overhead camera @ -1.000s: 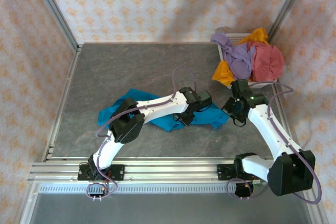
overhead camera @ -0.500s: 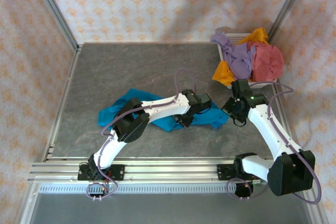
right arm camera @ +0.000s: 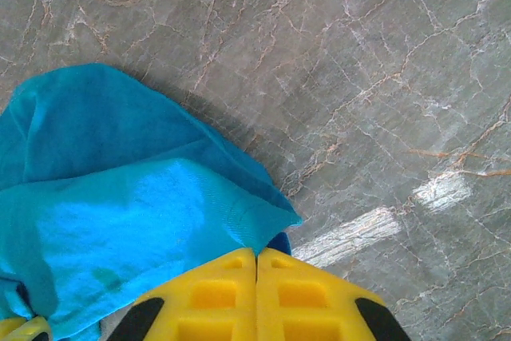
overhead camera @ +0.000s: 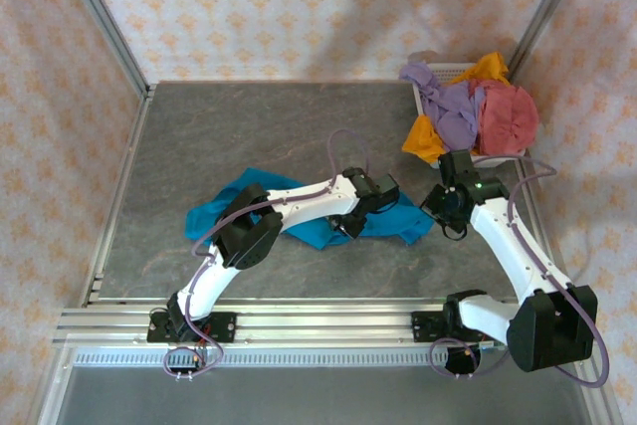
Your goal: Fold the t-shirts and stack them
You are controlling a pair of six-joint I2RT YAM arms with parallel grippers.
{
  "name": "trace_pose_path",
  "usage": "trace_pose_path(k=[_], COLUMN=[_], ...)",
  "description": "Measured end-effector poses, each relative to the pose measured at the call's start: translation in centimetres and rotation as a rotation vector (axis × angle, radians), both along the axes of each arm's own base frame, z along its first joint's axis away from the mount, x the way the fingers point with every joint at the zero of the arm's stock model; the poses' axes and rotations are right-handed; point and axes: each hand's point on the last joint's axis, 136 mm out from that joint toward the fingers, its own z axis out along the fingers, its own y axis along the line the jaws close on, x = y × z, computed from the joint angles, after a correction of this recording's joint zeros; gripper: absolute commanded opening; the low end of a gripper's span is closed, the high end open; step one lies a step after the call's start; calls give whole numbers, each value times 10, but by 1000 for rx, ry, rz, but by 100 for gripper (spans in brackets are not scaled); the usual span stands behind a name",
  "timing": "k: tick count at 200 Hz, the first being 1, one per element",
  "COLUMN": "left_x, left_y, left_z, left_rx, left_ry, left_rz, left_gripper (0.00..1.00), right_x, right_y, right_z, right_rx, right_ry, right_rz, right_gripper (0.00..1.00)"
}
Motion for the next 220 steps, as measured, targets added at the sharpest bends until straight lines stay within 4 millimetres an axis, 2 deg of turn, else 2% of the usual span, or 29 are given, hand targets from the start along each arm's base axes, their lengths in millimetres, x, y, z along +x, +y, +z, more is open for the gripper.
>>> trace_pose_path(k=[19, 33, 56, 85, 105, 118, 130, 146, 163, 175, 189, 208, 220], left_x=[1, 0, 1, 7, 15, 27, 43, 64, 78, 79, 74, 66, 65], left_y=[1, 2, 3, 8, 21, 36, 54, 90, 147, 184, 217, 253, 273], left_z=[-4, -7, -9, -7, 10, 37, 76, 141, 217, 262, 304, 346, 365], left_rx=[-5, -8, -14, -1, 9, -8, -59, -162, -268, -313, -347, -352, -342], left_ry=[3, 7, 7, -19, -69, -129, -207, -337, -504, -614, -724, -832, -881], left_rz=[6, 15, 31, 44, 68, 107, 167, 273, 407, 485, 548, 601, 633], left_gripper=[20, 16, 0, 0, 0, 0, 0, 0, 0, 0, 0, 0, 0], right_x=[0, 0, 0, 0, 0, 3, 8, 16, 23, 29, 35, 47, 57], right_y=[0, 0, 0, 1, 5, 8, 10, 13, 17, 19, 23, 30, 34], right_z=[0, 0, 0, 0, 2, 9, 18, 36, 56, 73, 93, 125, 147], right_rx=[2, 2, 1, 5, 20, 32, 42, 52, 65, 75, 94, 125, 141], right_ry=[0, 0, 0, 1, -2, -15, -37, -78, -127, -166, -213, -285, -326], right_rz=[1, 1, 5, 10, 24, 39, 52, 70, 85, 95, 106, 123, 134], right_gripper=[0, 0, 0, 0, 0, 0, 0, 0, 0, 0, 0, 0, 0])
